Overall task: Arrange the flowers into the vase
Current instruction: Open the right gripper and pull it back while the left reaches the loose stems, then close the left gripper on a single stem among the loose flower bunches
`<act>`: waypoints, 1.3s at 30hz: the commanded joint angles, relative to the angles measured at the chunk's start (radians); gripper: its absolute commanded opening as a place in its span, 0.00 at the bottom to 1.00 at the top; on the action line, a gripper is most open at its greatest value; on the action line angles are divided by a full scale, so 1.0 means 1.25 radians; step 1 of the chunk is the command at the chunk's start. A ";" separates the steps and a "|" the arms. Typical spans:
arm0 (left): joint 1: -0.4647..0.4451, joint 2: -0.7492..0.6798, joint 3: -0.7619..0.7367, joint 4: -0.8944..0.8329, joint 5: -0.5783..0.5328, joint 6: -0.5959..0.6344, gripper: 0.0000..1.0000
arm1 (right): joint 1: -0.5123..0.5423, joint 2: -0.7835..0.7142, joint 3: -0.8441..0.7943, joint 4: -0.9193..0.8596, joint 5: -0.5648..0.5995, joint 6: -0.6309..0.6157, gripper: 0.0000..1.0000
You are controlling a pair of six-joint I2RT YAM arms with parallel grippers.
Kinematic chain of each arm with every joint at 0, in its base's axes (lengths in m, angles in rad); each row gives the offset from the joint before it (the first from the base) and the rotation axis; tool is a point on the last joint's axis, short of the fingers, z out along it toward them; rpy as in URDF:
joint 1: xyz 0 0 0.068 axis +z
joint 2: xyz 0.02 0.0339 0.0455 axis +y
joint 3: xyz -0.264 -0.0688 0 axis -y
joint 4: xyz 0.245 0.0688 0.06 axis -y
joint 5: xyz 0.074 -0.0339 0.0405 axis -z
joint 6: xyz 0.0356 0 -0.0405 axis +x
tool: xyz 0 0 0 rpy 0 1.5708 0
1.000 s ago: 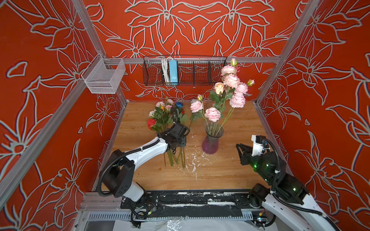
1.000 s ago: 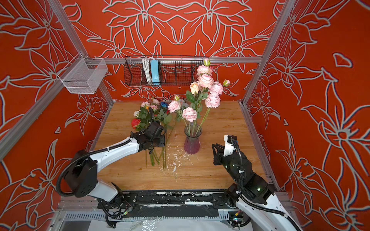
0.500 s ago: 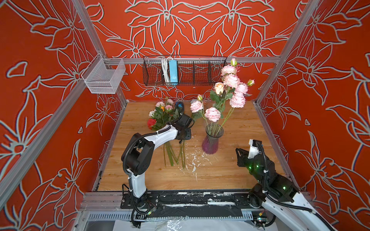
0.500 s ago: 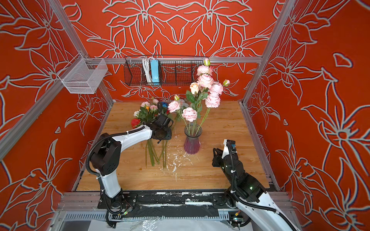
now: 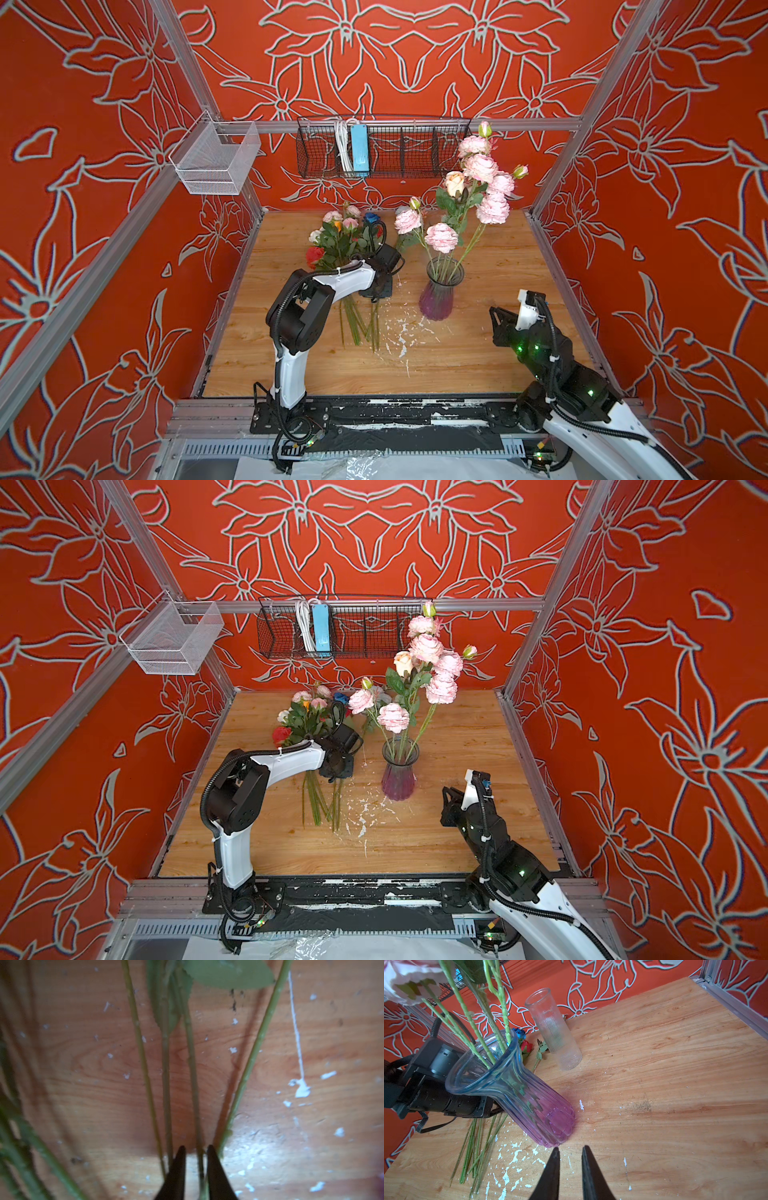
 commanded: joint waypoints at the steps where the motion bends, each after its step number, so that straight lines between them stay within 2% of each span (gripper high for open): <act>1: 0.000 -0.033 -0.018 -0.032 -0.043 0.016 0.13 | -0.001 -0.006 -0.002 0.004 0.015 0.016 0.22; 4: 0.003 -0.054 -0.035 -0.031 -0.044 0.021 0.02 | -0.002 -0.008 0.008 -0.003 0.016 0.012 0.21; 6: 0.003 -0.075 -0.035 -0.041 -0.042 0.027 0.00 | -0.002 -0.012 0.009 -0.005 0.015 0.012 0.21; 11: 0.012 -0.119 -0.035 -0.084 -0.101 0.060 0.00 | -0.002 -0.028 0.012 -0.017 0.013 0.020 0.21; 14: 0.027 -0.133 -0.035 -0.103 -0.076 0.074 0.00 | -0.001 -0.038 0.011 -0.018 0.017 0.019 0.21; 19: 0.057 -0.088 -0.017 -0.149 -0.106 0.088 0.00 | -0.002 -0.032 0.027 -0.029 0.014 0.008 0.22; 23: 0.076 -0.044 0.031 -0.207 -0.102 0.077 0.29 | -0.002 -0.032 0.040 -0.028 0.012 0.003 0.23; 24: 0.076 -0.047 0.041 -0.217 -0.091 0.079 0.33 | -0.002 -0.029 0.045 -0.030 0.012 0.000 0.23; 26: 0.075 -0.080 0.052 -0.212 -0.047 0.087 0.45 | -0.002 -0.022 0.057 -0.036 0.011 -0.007 0.23; 27: 0.074 -0.095 0.055 -0.201 -0.012 0.095 0.48 | -0.001 -0.018 0.060 -0.038 0.011 -0.010 0.23; 31: 0.032 -0.112 0.110 -0.180 0.044 0.123 0.52 | -0.002 -0.015 0.046 -0.024 0.013 -0.004 0.23; 33: 0.011 -0.065 0.175 -0.182 0.058 0.147 0.52 | -0.002 -0.014 0.030 -0.008 0.013 0.007 0.23; 39: 0.010 0.129 0.355 -0.173 0.094 0.200 0.52 | -0.001 0.011 0.032 0.002 -0.004 0.021 0.23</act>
